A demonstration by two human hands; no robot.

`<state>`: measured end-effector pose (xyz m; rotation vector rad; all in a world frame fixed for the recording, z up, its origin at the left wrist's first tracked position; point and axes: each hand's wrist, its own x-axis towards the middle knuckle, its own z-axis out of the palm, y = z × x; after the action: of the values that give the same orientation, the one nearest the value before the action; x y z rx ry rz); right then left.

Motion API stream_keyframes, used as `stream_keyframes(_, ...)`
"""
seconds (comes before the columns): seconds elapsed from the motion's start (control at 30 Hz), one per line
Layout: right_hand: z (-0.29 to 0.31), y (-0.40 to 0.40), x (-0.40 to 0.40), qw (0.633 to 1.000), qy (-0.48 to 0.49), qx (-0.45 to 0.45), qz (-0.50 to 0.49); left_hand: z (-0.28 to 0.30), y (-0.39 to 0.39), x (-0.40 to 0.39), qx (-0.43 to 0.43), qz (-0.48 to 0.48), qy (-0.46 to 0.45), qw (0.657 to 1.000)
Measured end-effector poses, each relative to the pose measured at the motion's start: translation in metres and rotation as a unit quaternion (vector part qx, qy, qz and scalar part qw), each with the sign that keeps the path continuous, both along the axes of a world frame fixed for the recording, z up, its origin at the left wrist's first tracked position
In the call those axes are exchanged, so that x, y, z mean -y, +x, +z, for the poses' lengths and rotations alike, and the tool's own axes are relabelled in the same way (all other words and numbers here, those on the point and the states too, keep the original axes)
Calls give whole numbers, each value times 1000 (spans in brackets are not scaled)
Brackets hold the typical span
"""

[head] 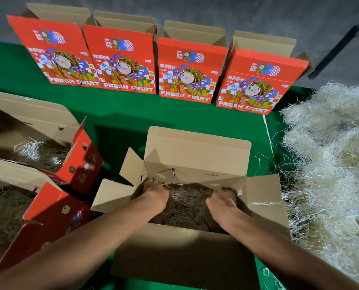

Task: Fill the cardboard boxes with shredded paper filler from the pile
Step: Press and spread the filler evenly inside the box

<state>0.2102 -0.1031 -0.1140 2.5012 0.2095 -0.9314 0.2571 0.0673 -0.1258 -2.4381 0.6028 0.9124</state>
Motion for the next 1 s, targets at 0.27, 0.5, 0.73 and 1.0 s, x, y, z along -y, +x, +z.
stream_keyframes(0.27, -2, 5, 8, 998, 22, -53, -36, -1, 2, 4, -5, 15, 9, 1000)
stream_keyframes(0.5, 7, 9, 4, 987, 87, -91, -100, -5, 13, 2, -111, 0, 2, 994)
stream_keyframes(0.73, 0, 12, 0, 976, 133, -124, -122, -21, 10, 10, -189, 42, 53, 980)
stream_keyframes(1.0, -6, 10, -4, 969, 85, -196, -121, -25, 0, 4, -192, 63, 16, 979)
